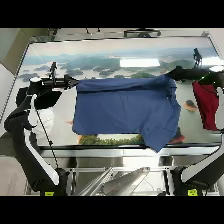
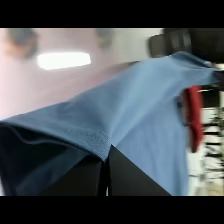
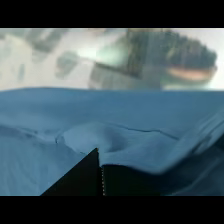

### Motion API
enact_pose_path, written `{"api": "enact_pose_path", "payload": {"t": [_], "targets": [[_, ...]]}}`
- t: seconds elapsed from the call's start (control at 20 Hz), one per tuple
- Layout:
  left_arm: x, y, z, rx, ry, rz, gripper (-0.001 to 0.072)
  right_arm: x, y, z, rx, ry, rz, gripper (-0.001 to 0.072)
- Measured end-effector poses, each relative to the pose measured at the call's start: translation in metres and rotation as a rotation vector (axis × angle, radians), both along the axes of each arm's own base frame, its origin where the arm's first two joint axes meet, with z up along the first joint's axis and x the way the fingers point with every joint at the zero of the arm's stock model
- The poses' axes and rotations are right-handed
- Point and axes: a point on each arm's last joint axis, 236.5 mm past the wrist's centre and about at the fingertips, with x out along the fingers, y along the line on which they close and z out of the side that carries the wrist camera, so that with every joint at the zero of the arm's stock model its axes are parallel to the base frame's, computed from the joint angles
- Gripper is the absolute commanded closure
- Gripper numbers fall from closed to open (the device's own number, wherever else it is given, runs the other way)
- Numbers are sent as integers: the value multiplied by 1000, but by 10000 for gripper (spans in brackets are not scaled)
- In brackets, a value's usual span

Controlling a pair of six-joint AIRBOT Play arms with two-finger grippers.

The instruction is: Fold the shirts.

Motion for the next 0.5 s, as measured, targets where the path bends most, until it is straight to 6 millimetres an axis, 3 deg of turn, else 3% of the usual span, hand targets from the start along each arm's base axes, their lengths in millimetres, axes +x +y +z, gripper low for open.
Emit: {"api": "enact_pose_path", "payload": {"t": [0.2,0.5], "targets": [[-1,15,-23,198,30,-32,690,-29,3,-37,-18,130,34,698],[-7,13,-45,356,61,-77,698,-53,-2,-73,-85,250,30,697]]}}
